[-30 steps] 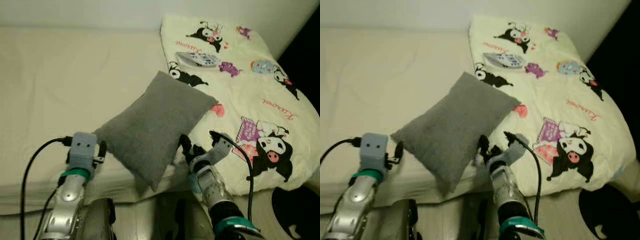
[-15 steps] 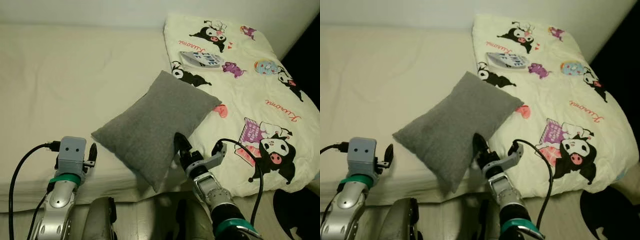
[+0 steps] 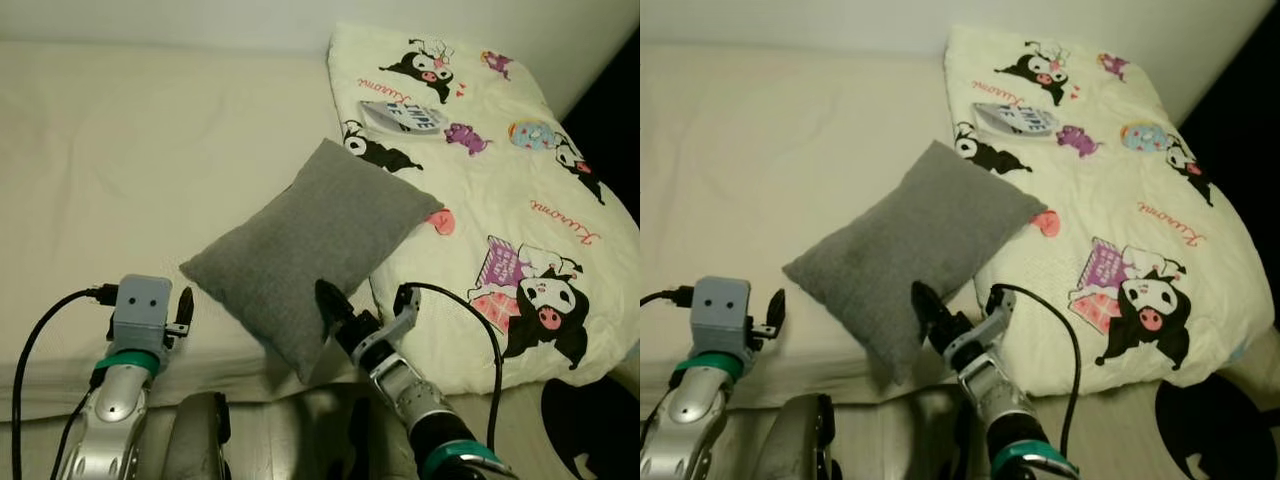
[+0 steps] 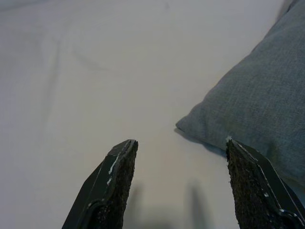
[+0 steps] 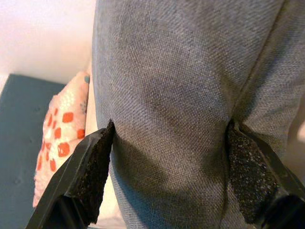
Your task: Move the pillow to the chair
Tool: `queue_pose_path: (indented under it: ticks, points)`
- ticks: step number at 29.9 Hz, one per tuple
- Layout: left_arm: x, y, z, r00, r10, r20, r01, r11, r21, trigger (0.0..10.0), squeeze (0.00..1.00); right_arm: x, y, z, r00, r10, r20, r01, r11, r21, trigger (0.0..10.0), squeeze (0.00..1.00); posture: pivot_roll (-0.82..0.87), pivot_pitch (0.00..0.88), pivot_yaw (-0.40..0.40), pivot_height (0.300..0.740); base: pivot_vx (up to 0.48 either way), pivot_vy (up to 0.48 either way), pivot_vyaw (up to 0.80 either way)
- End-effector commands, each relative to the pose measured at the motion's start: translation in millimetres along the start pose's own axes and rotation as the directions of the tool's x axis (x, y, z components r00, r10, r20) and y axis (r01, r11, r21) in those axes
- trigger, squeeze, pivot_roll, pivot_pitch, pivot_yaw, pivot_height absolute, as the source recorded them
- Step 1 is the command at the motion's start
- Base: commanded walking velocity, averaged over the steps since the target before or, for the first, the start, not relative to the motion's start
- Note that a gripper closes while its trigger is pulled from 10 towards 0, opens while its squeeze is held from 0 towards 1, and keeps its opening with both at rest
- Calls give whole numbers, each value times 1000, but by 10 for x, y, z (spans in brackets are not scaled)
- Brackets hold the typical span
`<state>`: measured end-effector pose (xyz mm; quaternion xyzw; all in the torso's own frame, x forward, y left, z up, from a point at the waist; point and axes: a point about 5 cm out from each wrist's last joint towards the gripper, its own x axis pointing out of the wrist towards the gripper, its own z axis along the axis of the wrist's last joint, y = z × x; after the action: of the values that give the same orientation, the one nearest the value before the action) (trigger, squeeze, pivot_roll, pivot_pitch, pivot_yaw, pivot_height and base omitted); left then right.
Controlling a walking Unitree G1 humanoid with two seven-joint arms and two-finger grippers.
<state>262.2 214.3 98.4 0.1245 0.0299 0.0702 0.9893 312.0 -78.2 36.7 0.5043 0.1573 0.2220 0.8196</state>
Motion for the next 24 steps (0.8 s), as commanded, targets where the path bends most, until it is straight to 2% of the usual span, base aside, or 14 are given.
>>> queue_pose_path:
  ticks: [1, 6, 10, 12, 17, 18, 24]
  points:
    - [-50, 16, -51, 1000, -3, -28, 3, 1000, -1, 10000, 0, 56, 58, -237, 997, -1, -78, 2, 1000, 16, 10000, 1000, 253, 139, -95, 595, 0, 0, 0]
    - [-85, 52, -53, 999, 3, -34, -3, 1000, 9, 10000, 0, 129, 145, -371, 992, 3, -127, -5, 1000, -15, 10000, 1000, 263, 152, -93, 595, 0, 0, 0]
    - [-103, 46, -47, 999, -2, -38, 2, 1000, 11, 10000, 0, 195, 251, -465, 986, 47, -158, -50, 999, -10, 10000, 1000, 266, 160, -89, 595, 0, 0, 0]
    - [-103, 31, -45, 999, -11, -38, 12, 1000, 16, 10000, 0, 240, 352, -549, 974, 103, -200, -108, 994, -13, 10000, 1000, 266, 160, -89, 595, 0, 0, 0]
    - [-96, 13, -35, 999, -18, -38, 18, 1000, 16, 10000, 0, 276, 409, -595, 968, 114, -225, -126, 991, -38, 10000, 1000, 262, 162, -90, 595, 0, 0, 0]
    - [-93, -8, -26, 999, -21, -38, 22, 1000, 12, 10000, 0, 319, 423, -566, 979, 65, -192, -79, 995, -64, 10000, 0, 262, 162, -90, 595, 0, 0, 0]
    - [-98, -31, -25, 999, -26, -40, 26, 1000, 8, 10000, 0, 362, 408, -455, 995, -23, -95, 15, 996, -85, 10000, 0, 262, 162, -90, 595, 0, 0, 0]
